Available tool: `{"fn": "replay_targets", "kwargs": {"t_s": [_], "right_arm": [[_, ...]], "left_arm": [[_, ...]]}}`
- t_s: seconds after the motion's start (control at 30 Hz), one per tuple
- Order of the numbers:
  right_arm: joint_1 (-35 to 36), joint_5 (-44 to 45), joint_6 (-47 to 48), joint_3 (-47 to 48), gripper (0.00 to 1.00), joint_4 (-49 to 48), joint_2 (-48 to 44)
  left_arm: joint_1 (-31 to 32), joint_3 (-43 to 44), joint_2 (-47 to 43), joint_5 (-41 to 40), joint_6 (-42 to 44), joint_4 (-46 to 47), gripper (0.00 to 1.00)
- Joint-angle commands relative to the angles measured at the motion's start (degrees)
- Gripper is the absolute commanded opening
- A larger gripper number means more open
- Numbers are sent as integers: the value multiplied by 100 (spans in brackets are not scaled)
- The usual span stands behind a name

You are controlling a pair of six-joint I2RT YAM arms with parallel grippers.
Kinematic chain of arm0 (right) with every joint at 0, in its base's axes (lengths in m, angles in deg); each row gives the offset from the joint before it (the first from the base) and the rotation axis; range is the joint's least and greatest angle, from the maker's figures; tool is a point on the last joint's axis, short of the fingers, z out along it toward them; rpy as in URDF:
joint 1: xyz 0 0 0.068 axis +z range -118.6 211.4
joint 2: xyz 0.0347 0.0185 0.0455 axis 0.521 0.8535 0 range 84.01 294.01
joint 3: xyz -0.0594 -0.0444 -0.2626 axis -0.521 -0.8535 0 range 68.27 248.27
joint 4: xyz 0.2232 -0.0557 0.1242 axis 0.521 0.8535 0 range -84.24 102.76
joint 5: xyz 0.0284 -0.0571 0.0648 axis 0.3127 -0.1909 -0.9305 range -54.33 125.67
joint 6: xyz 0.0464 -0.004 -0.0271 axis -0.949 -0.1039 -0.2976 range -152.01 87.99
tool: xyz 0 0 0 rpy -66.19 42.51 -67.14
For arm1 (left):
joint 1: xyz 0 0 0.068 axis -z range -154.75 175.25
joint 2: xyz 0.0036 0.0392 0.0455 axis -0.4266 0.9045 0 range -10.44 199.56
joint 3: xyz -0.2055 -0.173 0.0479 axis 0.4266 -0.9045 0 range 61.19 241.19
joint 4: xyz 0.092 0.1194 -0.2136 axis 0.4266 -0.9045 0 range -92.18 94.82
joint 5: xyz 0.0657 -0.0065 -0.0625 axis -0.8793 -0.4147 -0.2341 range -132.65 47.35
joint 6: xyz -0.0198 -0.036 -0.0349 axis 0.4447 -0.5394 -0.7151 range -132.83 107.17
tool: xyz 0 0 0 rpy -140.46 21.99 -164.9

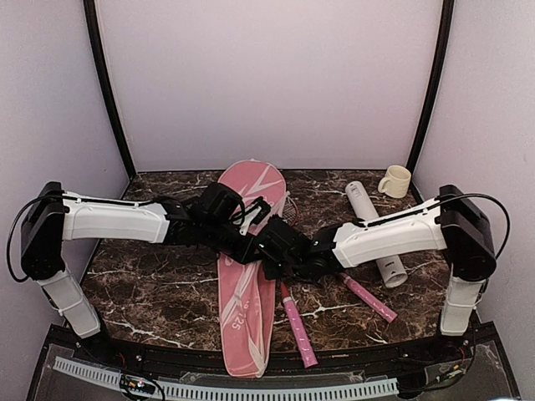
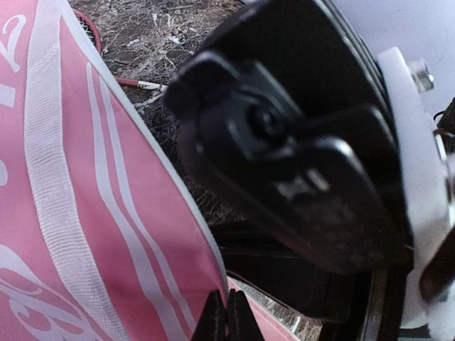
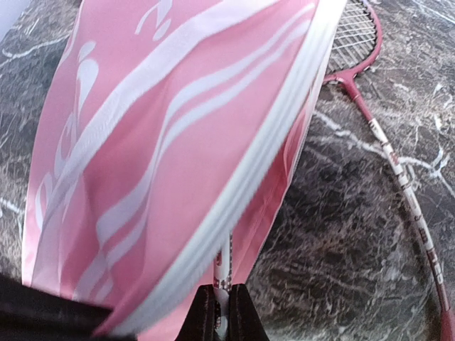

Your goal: Pack up the badminton gear

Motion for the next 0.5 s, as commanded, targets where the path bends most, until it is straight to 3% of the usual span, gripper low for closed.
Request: {"fn": "replay_targets", "kwargs": {"t_s": [0.0,0.17,0.47], "right_arm": [[-125,604,-101,259,0,-701,156],[-204,1005,-361,250,0,-855,394],[-341,689,-308,91,2,-895,597]], "left_arm": [[81,-5,28,219,-294,393,0],[109,-215,171,193,-554,735,0],[104,-158,426,-717,-344,788,0]]}}
